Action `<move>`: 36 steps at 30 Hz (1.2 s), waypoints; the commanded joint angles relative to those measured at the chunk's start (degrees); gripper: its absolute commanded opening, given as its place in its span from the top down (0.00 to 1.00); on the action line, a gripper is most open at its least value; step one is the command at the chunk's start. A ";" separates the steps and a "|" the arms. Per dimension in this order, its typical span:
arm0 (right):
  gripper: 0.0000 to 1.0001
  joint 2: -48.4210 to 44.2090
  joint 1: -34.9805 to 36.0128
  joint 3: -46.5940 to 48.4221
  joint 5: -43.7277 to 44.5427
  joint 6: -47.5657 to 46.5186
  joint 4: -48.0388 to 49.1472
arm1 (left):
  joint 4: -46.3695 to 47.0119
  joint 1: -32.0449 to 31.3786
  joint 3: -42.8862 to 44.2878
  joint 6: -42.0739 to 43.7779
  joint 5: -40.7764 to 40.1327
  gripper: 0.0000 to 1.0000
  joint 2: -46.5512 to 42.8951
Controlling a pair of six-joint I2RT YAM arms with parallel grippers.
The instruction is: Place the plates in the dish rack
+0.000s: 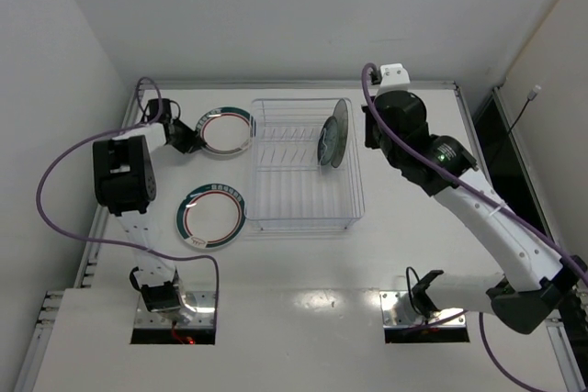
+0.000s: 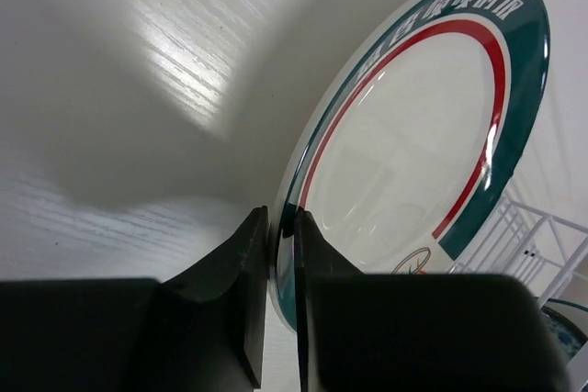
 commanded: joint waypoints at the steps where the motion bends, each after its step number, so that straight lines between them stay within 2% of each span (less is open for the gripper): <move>1: 0.99 -0.30 -0.50 -0.84 -0.02 -2.04 -2.16 | -9.07 -0.05 0.59 1.22 -11.54 1.00 -1.32; 5: 0.99 -0.91 -0.50 -0.14 -4.69 -0.38 -4.96 | -9.07 -0.05 -0.47 -1.15 -15.24 1.00 -11.16; 9: 0.96 -3.80 -0.50 -3.29 -15.20 2.18 -3.06 | -9.77 -0.57 -0.47 -4.49 -14.72 1.00 -24.76; 12: 0.74 -6.26 -0.50 -6.63 -19.80 6.38 0.55 | -11.17 -1.10 -0.47 -5.73 -15.24 1.00 -31.11; 13: 0.64 -7.93 -0.50 -7.60 -21.12 8.92 1.79 | -11.70 -1.71 0.05 -5.73 -15.94 1.00 -35.13; 14: 0.45 -8.55 -1.02 -9.78 -24.96 9.73 3.28 | -12.23 -2.33 0.06 -5.73 -15.95 1.00 -37.00; 16: 0.31 -9.08 -1.03 -12.07 -29.55 12.53 7.50 | -13.71 -3.03 0.06 -5.03 -15.95 1.00 -40.43; 17: 0.25 -9.09 -1.03 -13.05 -35.05 13.51 9.25 | -13.73 -3.73 -0.46 -5.03 -15.08 1.00 -43.93; 19: 0.23 -9.09 -1.55 -16.81 -40.88 16.14 17.47 | -13.73 -4.35 -1.95 -5.03 -10.52 1.00 -47.64; 20: 0.21 -8.56 -1.55 -18.40 -46.31 20.07 21.10 | -13.73 -5.57 -4.05 -5.64 -9.20 1.00 -49.48; 21: 0.21 -8.56 -2.16 -20.07 -48.80 22.46 29.83 | -13.73 -6.28 -5.20 -5.64 -6.83 1.00 -52.72; 23: 0.20 -7.77 -2.69 -25.26 -54.33 30.69 39.19 | -12.94 -7.69 -7.58 -7.13 -4.01 1.00 -55.64; 26: 0.18 -5.32 -3.83 -31.50 -55.93 38.19 53.53 | -12.41 -11.29 -12.06 -8.63 -0.40 1.00 -60.74; 29: 0.17 -2.76 -4.98 -37.74 -58.13 47.76 69.78 | -12.93 -14.81 -13.39 -9.25 0.65 1.00 -63.64; 31: 0.17 -1.18 -5.50 -40.82 -58.75 50.68 78.74 | -12.94 -16.65 -13.91 -9.25 1.45 1.00 -64.35; 36: 0.17 3.21 -6.56 -43.29 -58.75 55.52 88.19 | -12.94 -21.57 -15.84 -9.25 1.36 1.00 -65.50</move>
